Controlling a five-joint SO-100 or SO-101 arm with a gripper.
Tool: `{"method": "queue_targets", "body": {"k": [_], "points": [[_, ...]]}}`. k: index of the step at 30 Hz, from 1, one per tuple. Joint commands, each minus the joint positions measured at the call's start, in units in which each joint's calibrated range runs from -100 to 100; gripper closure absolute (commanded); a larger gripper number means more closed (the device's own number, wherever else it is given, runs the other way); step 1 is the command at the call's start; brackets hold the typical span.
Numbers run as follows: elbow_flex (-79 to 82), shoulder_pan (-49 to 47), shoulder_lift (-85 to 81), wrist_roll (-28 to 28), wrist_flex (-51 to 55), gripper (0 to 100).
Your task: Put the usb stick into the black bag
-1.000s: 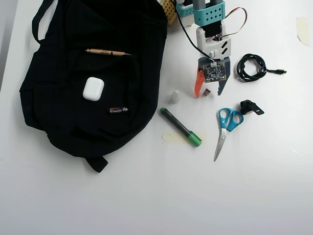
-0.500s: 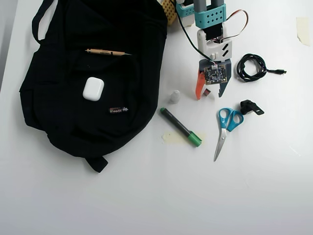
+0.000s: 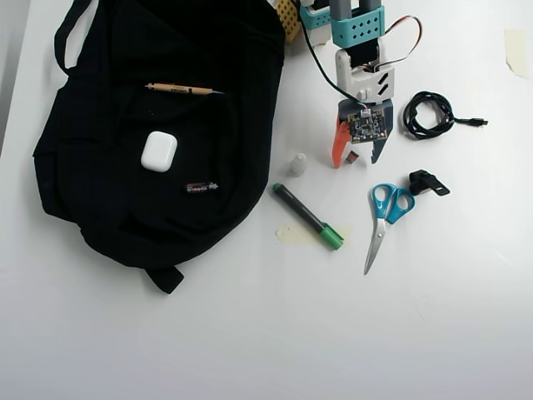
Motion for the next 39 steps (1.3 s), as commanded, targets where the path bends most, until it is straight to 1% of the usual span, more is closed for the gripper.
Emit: {"method": "queue_targets", "body": {"k": [1, 5, 17, 24, 28, 39], "points": [[-0.14, -0.41, -0.14, -0.17, 0.75, 74], [-1.13, -0.11, -0.88, -0.17, 5.66, 74], [-5.98, 0.34, -0.14, 0.19, 14.1, 74], [-6.88, 0.26, 0.2, 0.25, 14.79, 74], [-10.48, 0.26, 2.52, -0.12, 17.54, 75], [-13.71, 0.34, 5.76, -0.17, 17.46, 75]]}}
